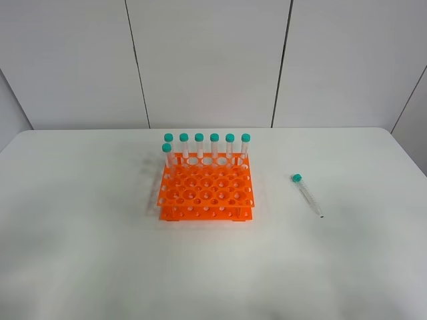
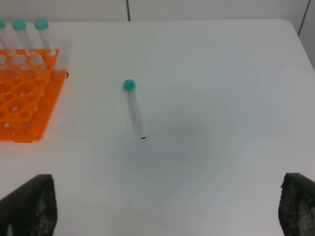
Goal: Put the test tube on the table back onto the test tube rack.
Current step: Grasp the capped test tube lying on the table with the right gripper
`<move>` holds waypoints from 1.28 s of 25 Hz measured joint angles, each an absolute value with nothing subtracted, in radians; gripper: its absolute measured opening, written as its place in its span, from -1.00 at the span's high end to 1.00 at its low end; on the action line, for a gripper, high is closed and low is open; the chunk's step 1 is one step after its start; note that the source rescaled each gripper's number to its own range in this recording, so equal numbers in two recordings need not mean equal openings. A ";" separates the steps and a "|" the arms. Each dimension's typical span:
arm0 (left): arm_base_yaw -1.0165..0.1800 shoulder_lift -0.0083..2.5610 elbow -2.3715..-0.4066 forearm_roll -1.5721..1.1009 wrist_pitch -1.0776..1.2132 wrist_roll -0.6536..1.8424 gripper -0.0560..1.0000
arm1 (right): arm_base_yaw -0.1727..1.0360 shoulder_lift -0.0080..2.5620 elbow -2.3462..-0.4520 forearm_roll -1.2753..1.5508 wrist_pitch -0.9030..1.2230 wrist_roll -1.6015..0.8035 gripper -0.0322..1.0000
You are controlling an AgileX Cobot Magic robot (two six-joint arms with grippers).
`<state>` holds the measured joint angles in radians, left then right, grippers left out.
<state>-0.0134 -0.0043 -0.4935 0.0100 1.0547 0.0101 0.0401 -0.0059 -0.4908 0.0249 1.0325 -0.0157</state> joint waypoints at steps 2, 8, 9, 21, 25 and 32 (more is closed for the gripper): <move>-0.013 -0.004 -0.493 0.010 1.055 0.010 -0.88 | 0.040 -0.006 -0.491 0.025 1.033 -0.016 -1.00; -0.013 -0.004 -0.493 0.010 1.055 0.010 -0.88 | 0.040 -0.006 -0.491 0.025 1.033 -0.016 -1.00; -0.013 -0.004 -0.493 0.010 1.055 0.010 -0.88 | 0.040 -0.006 -0.493 0.025 1.033 -0.016 -1.00; -0.013 -0.004 -0.493 0.010 1.055 0.010 -0.88 | 0.040 0.717 -0.806 0.027 1.031 -0.018 -1.00; -0.013 -0.004 -0.493 0.010 1.055 0.010 -0.88 | 0.040 1.054 -0.948 0.027 1.028 -0.030 -1.00; -0.013 -0.004 -0.493 0.010 1.055 0.010 -0.88 | 0.039 1.564 -1.200 0.026 1.025 -0.058 -1.00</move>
<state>-0.0134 -0.0043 -0.4935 0.0100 1.0547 0.0101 0.0391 1.5643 -1.1999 0.0256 1.0253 -0.0585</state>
